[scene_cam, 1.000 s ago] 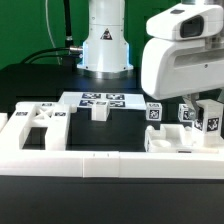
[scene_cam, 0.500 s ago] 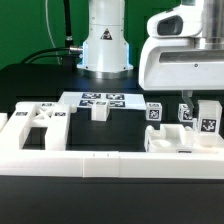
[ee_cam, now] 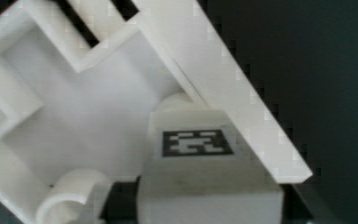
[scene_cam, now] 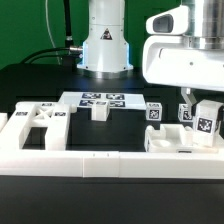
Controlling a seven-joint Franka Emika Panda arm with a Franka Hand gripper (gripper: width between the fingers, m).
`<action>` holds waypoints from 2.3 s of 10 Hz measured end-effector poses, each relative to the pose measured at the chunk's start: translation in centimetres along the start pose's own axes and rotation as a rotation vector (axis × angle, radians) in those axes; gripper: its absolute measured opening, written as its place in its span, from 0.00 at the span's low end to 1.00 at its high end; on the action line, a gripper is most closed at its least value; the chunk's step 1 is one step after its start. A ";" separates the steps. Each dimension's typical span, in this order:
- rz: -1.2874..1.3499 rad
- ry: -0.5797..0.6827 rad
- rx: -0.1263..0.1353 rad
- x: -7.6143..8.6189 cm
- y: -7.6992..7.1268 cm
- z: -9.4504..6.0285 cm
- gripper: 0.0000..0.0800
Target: Assemble chair
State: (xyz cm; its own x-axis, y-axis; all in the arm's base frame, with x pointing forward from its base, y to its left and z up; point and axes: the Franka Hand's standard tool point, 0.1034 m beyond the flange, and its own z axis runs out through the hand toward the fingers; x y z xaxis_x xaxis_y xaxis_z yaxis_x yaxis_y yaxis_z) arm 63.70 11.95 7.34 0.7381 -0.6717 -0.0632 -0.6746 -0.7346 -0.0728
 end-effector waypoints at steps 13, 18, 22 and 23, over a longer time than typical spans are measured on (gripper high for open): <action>0.507 -0.040 0.029 -0.9 -0.8 0.2 0.80; 0.074 -0.042 0.012 -0.9 -0.4 0.0 0.81; -0.342 -0.041 -0.017 -0.9 -0.6 -0.4 0.81; -0.399 -0.041 -0.016 -0.8 -0.6 -0.5 0.81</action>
Offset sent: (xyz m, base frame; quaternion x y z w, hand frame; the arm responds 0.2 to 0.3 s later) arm -0.0128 -0.0025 -0.0024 -0.0026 -0.0099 0.2793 0.9601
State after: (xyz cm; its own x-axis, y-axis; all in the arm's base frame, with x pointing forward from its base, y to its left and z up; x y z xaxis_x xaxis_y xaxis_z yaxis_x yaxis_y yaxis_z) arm 63.48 12.87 7.88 0.9414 -0.3292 -0.0727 -0.3347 -0.9386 -0.0841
